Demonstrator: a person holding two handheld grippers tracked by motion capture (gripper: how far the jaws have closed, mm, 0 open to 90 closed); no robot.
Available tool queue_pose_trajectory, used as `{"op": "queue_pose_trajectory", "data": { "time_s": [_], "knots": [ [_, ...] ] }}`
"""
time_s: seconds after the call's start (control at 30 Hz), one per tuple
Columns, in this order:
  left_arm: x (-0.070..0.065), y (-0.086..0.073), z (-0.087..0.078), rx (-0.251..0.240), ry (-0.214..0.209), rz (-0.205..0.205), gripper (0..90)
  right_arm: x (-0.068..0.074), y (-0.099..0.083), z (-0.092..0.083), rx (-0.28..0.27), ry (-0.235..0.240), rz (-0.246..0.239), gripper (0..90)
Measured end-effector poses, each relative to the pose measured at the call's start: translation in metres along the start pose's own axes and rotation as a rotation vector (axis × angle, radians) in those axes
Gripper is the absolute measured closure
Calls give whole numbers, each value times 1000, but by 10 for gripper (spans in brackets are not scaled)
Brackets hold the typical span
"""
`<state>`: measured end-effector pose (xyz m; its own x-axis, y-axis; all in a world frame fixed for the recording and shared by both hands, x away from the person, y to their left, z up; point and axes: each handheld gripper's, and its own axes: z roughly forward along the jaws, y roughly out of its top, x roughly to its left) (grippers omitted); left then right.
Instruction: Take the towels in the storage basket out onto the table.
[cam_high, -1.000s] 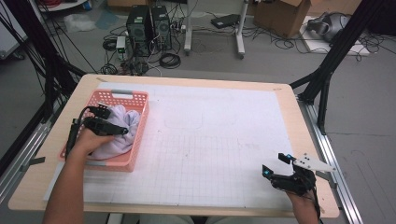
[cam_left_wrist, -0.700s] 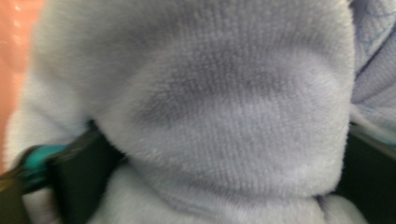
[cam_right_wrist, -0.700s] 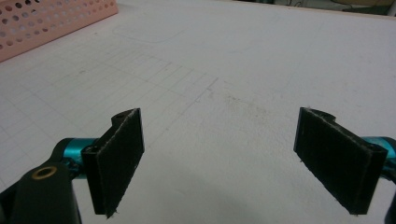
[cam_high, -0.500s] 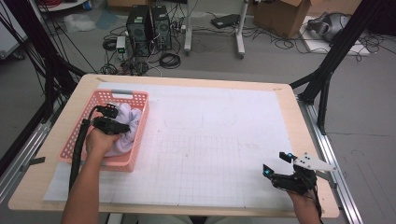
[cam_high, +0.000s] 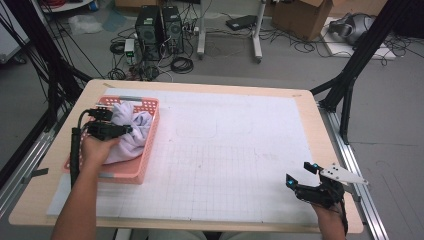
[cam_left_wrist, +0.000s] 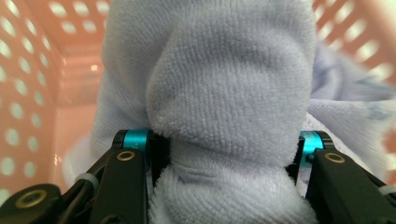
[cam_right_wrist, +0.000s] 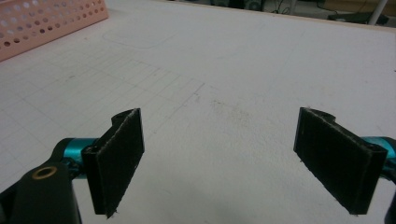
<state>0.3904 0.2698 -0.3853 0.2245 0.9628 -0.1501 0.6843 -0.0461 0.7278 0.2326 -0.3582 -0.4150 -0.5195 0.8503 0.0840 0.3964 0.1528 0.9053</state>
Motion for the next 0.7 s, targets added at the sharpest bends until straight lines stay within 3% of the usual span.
{"op": "queue_pose_trajectory", "data": {
  "time_s": [0.33,0.43,0.7],
  "knots": [
    [11,-5,-39,-339,-187,-23,528,2,0,0,5,-1,-2,148],
    [14,-5,-50,-423,-221,-37,527,1,-1,1,4,4,1,147],
    [14,-7,-66,-568,-318,15,523,4,0,2,-3,28,-10,148]
  ]
}}
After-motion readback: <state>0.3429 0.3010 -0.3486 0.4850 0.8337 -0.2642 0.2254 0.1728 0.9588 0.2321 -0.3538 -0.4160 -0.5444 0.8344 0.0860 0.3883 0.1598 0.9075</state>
